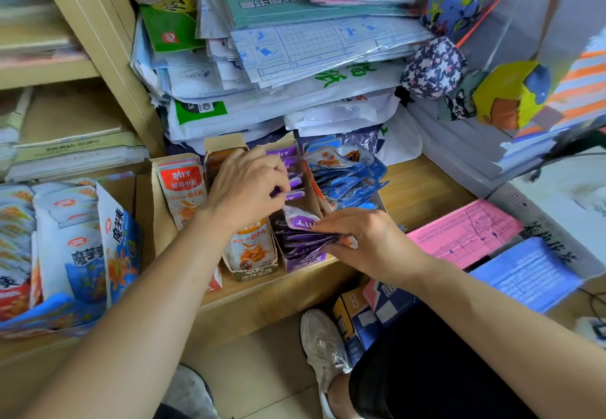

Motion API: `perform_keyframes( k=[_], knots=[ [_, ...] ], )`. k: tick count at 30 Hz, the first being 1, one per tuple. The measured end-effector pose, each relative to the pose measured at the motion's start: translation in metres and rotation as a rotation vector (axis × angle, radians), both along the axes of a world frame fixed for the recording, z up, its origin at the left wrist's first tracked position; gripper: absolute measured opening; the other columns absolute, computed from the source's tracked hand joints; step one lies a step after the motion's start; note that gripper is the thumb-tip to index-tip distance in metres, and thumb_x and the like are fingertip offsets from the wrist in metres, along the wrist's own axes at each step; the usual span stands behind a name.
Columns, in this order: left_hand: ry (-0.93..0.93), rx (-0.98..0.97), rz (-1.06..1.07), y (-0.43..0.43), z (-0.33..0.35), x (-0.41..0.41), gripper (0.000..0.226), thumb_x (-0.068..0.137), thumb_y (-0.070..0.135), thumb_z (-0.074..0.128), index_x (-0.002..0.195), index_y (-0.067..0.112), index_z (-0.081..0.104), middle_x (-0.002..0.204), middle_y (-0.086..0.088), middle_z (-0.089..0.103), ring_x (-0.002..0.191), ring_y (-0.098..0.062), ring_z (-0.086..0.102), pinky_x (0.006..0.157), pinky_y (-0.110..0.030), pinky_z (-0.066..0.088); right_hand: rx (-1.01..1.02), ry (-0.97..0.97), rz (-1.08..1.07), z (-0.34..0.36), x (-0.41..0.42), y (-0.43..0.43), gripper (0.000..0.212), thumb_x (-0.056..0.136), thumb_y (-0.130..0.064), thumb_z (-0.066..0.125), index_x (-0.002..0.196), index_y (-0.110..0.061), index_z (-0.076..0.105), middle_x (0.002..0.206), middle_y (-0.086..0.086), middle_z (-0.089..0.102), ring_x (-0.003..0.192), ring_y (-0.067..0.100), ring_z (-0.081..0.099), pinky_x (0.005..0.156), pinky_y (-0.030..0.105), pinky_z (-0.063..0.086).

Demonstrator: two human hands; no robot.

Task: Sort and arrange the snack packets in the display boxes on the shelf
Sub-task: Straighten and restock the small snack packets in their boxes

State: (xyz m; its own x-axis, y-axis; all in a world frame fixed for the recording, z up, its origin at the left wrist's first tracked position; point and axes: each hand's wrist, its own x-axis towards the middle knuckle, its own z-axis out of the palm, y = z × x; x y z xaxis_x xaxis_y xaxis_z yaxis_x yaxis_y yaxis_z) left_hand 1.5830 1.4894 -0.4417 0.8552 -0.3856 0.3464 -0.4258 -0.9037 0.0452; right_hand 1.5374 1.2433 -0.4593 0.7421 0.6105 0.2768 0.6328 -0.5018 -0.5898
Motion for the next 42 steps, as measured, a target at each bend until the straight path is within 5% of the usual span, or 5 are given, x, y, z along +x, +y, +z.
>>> perform_keyframes(
  k=[18, 22, 30, 37, 42],
  knots=[
    [0.254, -0.338, 0.016, -0.003, 0.030, -0.002, 0.014, 0.085, 0.021, 0.079, 0.097, 0.029, 0.078, 0.075, 0.019, 0.068, 0.068, 0.005, 0.063, 0.065, -0.015, 0.053, 0.040, 0.052, -0.127, -0.005, 0.006, 0.016, 0.060, 0.076, -0.017, 0.082, 0.132, -0.019, 0.059, 0.119, -0.008, 0.055, 0.101, 0.007, 0.060, 0.086, 0.026, 0.055],
    [0.357, -0.386, 0.013, -0.003, 0.017, -0.003, 0.040, 0.080, 0.030, 0.083, 0.117, 0.034, 0.069, 0.090, 0.015, 0.074, 0.073, 0.004, 0.067, 0.077, -0.028, 0.059, 0.029, 0.022, -0.087, -0.007, 0.006, 0.018, 0.061, 0.075, -0.015, 0.081, 0.131, -0.019, 0.058, 0.117, -0.008, 0.050, 0.103, 0.011, 0.059, 0.085, 0.032, 0.055],
    [0.270, 0.005, 0.039, 0.001, 0.019, -0.012, 0.041, 0.078, 0.044, 0.077, 0.119, 0.040, 0.072, 0.102, 0.009, 0.075, 0.093, -0.018, 0.067, 0.081, -0.033, 0.053, -0.106, -0.124, 0.009, -0.008, 0.003, 0.020, 0.048, 0.076, -0.033, 0.083, 0.119, -0.020, 0.067, 0.112, -0.005, 0.063, 0.098, 0.004, 0.044, 0.087, 0.019, 0.041],
    [-0.015, -0.122, 0.089, 0.007, 0.008, 0.000, 0.012, 0.092, 0.027, 0.070, 0.100, 0.028, 0.079, 0.090, 0.005, 0.076, 0.086, -0.022, 0.068, 0.080, -0.036, 0.052, -0.134, -0.317, -0.195, -0.010, 0.011, 0.029, 0.043, 0.081, -0.029, 0.079, 0.120, -0.017, 0.065, 0.107, -0.002, 0.067, 0.097, 0.020, 0.056, 0.079, 0.037, 0.055],
    [-0.142, -0.210, 0.290, 0.012, 0.002, 0.014, 0.047, 0.079, 0.045, 0.079, 0.118, 0.021, 0.070, 0.104, -0.002, 0.061, 0.098, -0.024, 0.054, 0.082, -0.040, 0.046, -0.242, -0.591, -0.346, -0.003, 0.029, 0.042, 0.052, 0.072, -0.039, 0.084, 0.115, -0.015, 0.067, 0.103, 0.000, 0.070, 0.091, 0.028, 0.054, 0.073, 0.041, 0.048]
  ],
)
